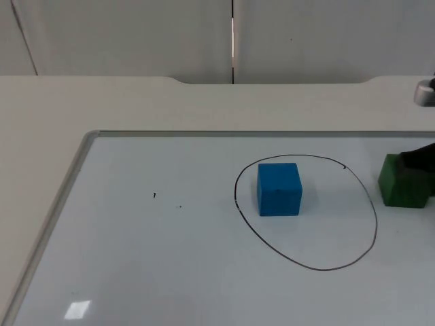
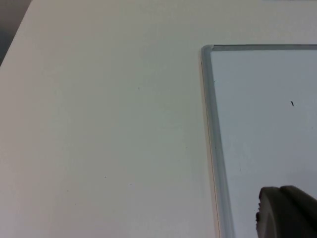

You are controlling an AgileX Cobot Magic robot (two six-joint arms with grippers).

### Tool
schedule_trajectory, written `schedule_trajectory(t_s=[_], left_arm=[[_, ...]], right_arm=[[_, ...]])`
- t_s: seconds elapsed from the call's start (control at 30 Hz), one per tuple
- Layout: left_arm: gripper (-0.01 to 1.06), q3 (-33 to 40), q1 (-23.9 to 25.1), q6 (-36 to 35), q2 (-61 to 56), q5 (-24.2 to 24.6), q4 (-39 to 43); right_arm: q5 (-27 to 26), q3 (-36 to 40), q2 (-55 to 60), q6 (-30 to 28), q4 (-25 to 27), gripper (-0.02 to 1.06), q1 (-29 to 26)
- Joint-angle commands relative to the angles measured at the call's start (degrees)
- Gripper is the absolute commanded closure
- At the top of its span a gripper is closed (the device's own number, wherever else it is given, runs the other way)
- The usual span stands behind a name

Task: Push the two cubes into the marked area.

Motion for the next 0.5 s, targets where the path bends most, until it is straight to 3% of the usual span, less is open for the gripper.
schedule_trajectory(t_s=[0.0,0.47], left_arm=[[1.05,0.29,-0.31,0.19,-0.16,-0.56,0.14],[1.05,0.29,-0.31,0.19,-0.16,-0.56,0.14]], right_arm=[[-0.99,-0.28,0.05,-0.01,0.47,1.04,0.62],[-0.52,-0.28,0.05,2.14,0.62,1.04,1.66]])
